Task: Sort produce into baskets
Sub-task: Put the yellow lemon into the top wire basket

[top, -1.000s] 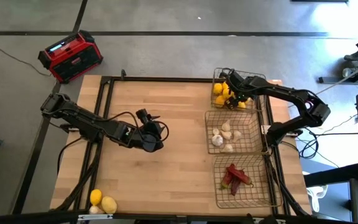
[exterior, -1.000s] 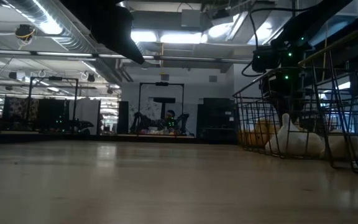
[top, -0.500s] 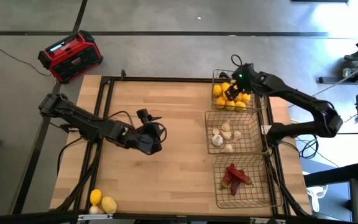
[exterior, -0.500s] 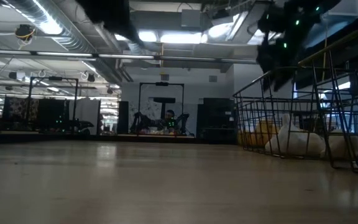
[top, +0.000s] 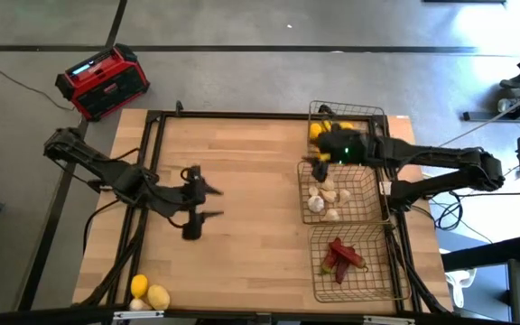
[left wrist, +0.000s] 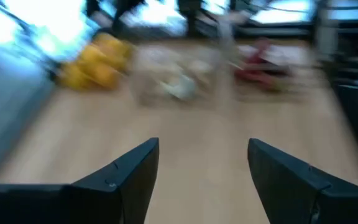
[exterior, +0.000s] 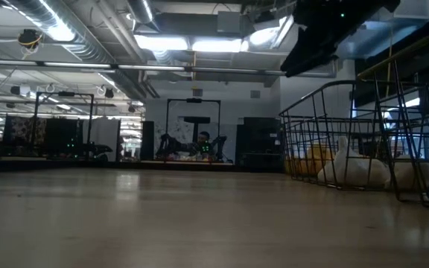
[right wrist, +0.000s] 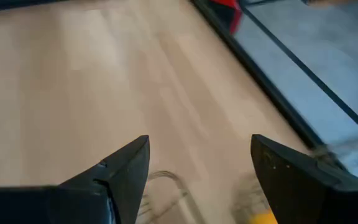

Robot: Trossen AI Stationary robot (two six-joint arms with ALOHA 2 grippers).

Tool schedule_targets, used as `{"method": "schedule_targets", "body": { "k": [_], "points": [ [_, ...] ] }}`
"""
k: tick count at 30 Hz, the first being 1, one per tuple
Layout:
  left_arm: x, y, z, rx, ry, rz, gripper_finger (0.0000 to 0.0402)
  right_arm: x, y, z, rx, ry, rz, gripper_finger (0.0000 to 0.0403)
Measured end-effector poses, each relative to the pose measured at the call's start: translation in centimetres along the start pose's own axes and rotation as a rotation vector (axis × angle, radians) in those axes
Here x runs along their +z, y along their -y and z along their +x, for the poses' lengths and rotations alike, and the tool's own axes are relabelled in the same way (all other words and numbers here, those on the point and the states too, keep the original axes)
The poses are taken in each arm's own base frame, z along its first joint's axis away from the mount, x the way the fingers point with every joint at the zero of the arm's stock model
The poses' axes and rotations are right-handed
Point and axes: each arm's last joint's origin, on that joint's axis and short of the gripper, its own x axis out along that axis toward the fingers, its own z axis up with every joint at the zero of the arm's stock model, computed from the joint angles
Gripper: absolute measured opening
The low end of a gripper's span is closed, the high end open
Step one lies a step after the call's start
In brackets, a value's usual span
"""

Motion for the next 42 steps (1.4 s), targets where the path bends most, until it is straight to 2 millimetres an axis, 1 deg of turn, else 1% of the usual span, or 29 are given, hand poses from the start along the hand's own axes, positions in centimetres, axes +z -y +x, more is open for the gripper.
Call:
{"method": "schedule_targets", "body": {
  "k": [3,6,8,12,16,21,28,32,39,42],
  "points": [
    [-0.9,0.7,-0.3,-0.167,-0.119,-0.082,0.024,-0.5,-1.5,0.1,0.051,0.008,-0.038,0.0273],
    [-2.1,1.9,-0.4,-0.268,-0.267,-0.126,0.024,-0.8,-2.6,-0.1,0.088,0.01,-0.061,0.0273],
    [-3.1,2.7,-0.4,-0.275,-0.353,-0.123,0.024,-0.9,-3.1,-0.3,0.097,0.012,-0.074,0.0273],
    [-4.6,4.1,-0.3,-0.255,-0.467,-0.07,0.024,-0.9,-3.8,-0.6,0.087,0.023,-0.093,0.0273],
    [-5.6,5.0,-0.1,-0.249,-0.524,0.001,0.024,-1.0,-3.8,-0.6,0.055,0.024,-0.093,0.0273],
    [-6.4,6.0,0.8,-0.261,-0.556,0.145,0.024,-1.0,-3.7,-0.6,0.028,0.024,-0.092,0.0273],
    [-8.2,8.4,1.0,-0.358,-0.669,0.208,0.024,-1.1,-3.7,-0.6,0.02,0.012,-0.097,0.0273],
    [-9.5,10.2,0.9,-0.418,-0.726,0.256,0.024,-1.1,-3.7,-0.6,0.014,0.013,-0.108,0.0273],
    [-12.0,14.6,1.0,-0.596,-0.752,0.299,0.024,-1.1,-3.6,-0.6,0.008,0.014,-0.119,0.0273],
    [-13.3,16.0,0.8,-0.644,-0.798,0.297,0.024,-1.1,-3.6,-0.6,0.008,0.014,-0.122,0.0273]
  ]
}}
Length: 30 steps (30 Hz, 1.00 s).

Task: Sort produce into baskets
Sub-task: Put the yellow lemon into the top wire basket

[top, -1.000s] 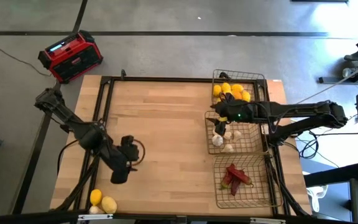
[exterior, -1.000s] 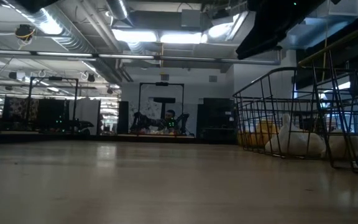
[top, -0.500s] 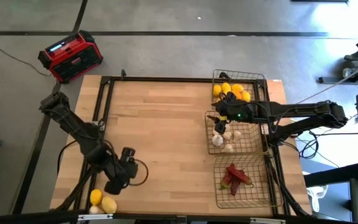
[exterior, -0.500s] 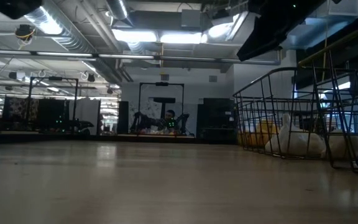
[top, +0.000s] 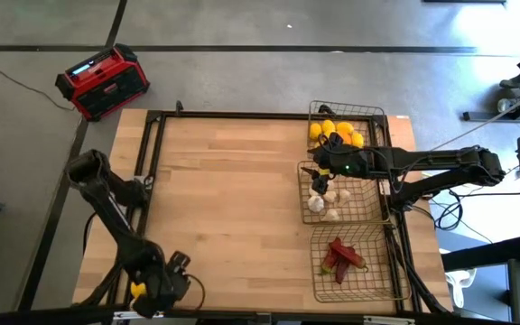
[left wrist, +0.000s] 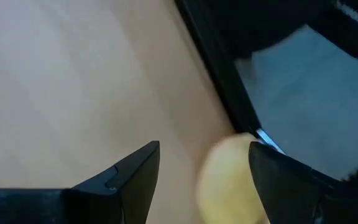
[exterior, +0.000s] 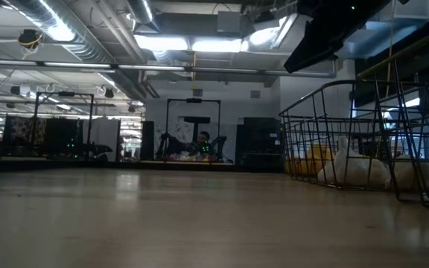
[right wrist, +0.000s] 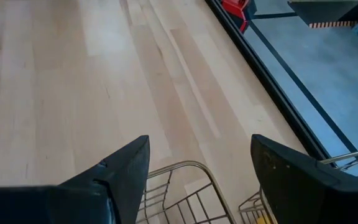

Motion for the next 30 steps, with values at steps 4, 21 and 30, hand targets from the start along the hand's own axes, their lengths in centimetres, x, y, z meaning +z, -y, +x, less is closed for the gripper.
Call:
{"method": "schedule_targets", "body": {
  "k": [4,21,30],
  "points": [
    [-0.9,1.7,1.4,-0.034,-0.049,-0.036,0.024,0.0,0.0,0.0,0.0,0.0,0.0,0.0273],
    [-2.5,3.5,5.5,0.023,-0.146,0.12,0.0241,-0.2,0.0,0.0,-0.003,-0.016,-0.006,0.0273],
    [-3.5,2.6,6.0,0.13,-0.254,0.139,0.0241,-0.2,0.0,0.0,-0.004,-0.016,-0.001,0.0273]
  ]
}}
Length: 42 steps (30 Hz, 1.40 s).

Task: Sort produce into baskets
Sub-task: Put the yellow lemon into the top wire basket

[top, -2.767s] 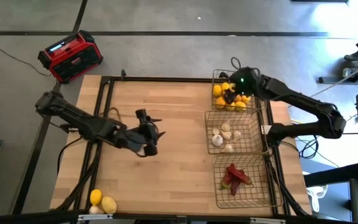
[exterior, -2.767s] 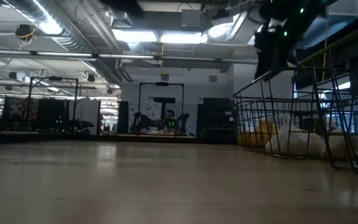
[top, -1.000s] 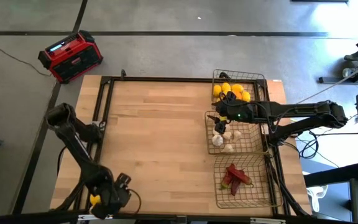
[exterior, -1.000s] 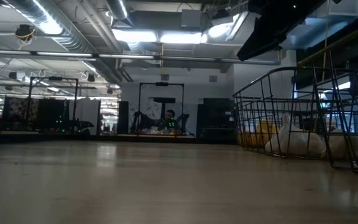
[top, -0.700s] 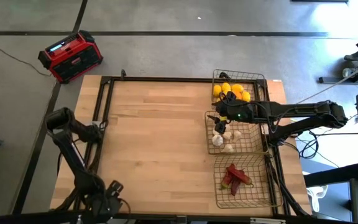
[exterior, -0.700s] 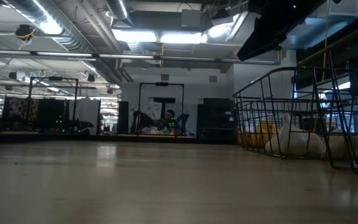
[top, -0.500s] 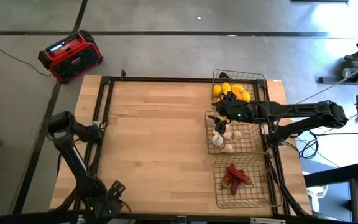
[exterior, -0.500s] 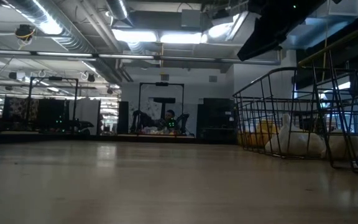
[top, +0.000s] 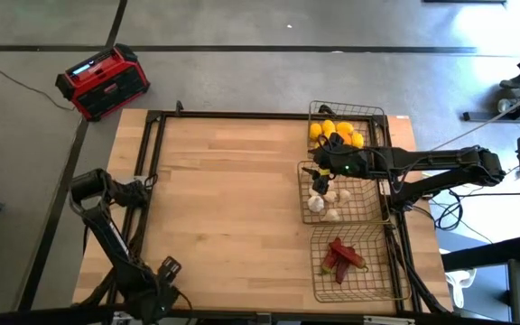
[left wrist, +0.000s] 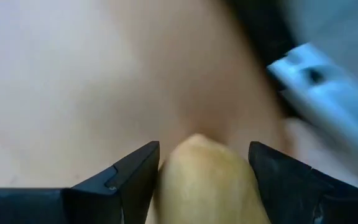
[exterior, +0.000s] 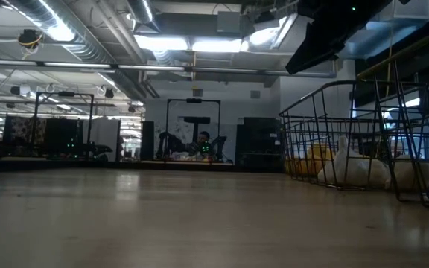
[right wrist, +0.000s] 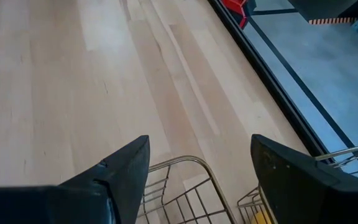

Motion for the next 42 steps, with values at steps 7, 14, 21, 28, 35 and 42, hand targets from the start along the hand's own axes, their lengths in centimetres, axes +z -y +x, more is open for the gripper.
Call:
{"method": "schedule_targets", "body": {
  "k": [7,14,21,28,35,42],
  "points": [
    [-0.3,-2.5,0.1,0.225,-0.034,-0.161,0.024,0.0,0.0,0.0,0.001,0.0,0.001,0.0273],
    [0.6,-5.7,-0.5,0.369,0.009,-0.272,0.024,0.0,0.0,0.0,0.003,0.001,0.004,0.0273],
    [0.9,-8.2,-3.9,0.357,0.109,-0.355,0.024,0.0,0.0,0.0,0.003,0.001,0.004,0.0273],
    [-0.5,-8.7,-8.7,0.262,0.307,-0.621,0.024,0.0,0.0,0.0,0.003,0.001,0.003,0.0273],
    [-0.7,-9.0,-10.1,0.234,0.408,-0.698,0.024,-0.1,-0.1,0.4,0.003,-0.013,-0.002,0.0273],
    [-0.8,-9.7,-10.0,0.201,0.36,-0.785,0.0274,-0.4,-0.4,1.1,0.001,-0.051,-0.016,0.0273]
  ]
}}
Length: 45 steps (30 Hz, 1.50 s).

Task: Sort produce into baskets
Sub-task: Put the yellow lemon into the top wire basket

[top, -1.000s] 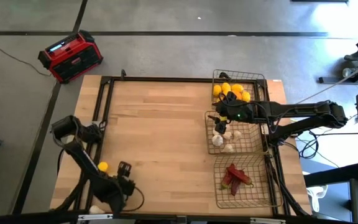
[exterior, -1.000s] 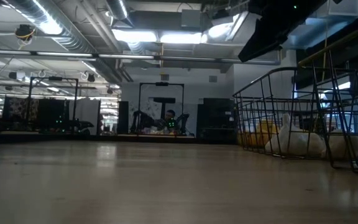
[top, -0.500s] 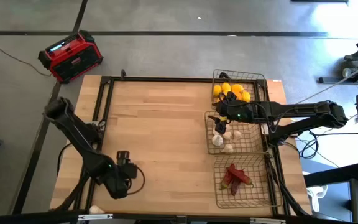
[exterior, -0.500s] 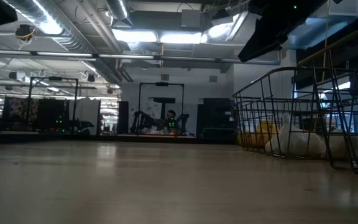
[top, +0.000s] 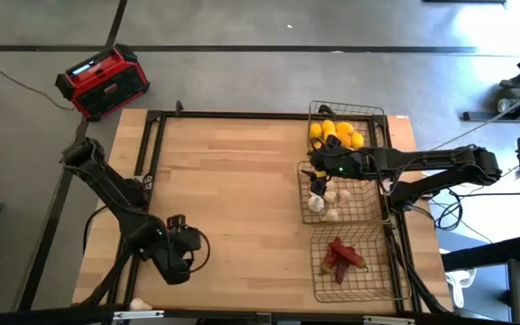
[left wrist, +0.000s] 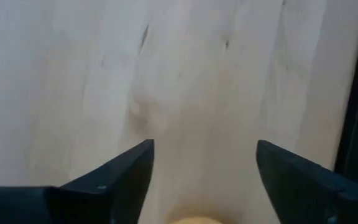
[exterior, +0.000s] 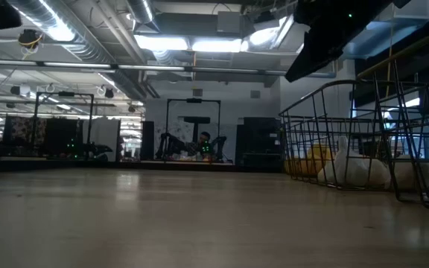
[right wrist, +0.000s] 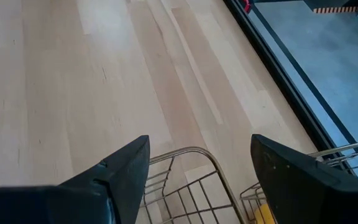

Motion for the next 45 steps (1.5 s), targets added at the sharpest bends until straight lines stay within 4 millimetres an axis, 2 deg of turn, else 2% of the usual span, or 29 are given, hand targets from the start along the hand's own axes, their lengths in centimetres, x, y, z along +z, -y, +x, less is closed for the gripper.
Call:
{"method": "schedule_targets", "body": {
  "k": [8,14,20,24,32,40,45],
  "points": [
    [-1.0,0.4,-0.2,-0.063,-0.147,-0.116,0.0365,0.0,0.0,0.1,0.0,-0.001,0.0,0.0273],
    [-2.1,1.2,-0.6,-0.102,-0.235,-0.277,0.0398,0.0,0.0,0.1,0.0,-0.002,-0.001,0.0273],
    [-2.1,1.6,-0.1,-0.07,-0.18,-0.379,0.0396,0.0,0.0,0.1,-0.014,0.003,-0.007,0.0273],
    [-2.6,1.1,0.0,0.012,-0.268,-0.537,0.0389,0.1,0.0,0.1,-0.015,0.007,-0.005,0.0273],
    [-4.1,0.0,1.9,0.122,-0.457,-0.856,0.0366,0.1,0.0,0.1,-0.015,0.008,0.0,0.0273],
    [-4.9,-0.8,3.1,0.194,-0.455,-0.981,0.0361,0.1,0.0,0.1,-0.015,0.01,0.001,0.0273],
    [-5.3,-0.9,4.3,0.141,-0.455,-1.01,0.0361,0.1,0.0,0.1,-0.015,0.01,0.004,0.0273]
  ]
}}
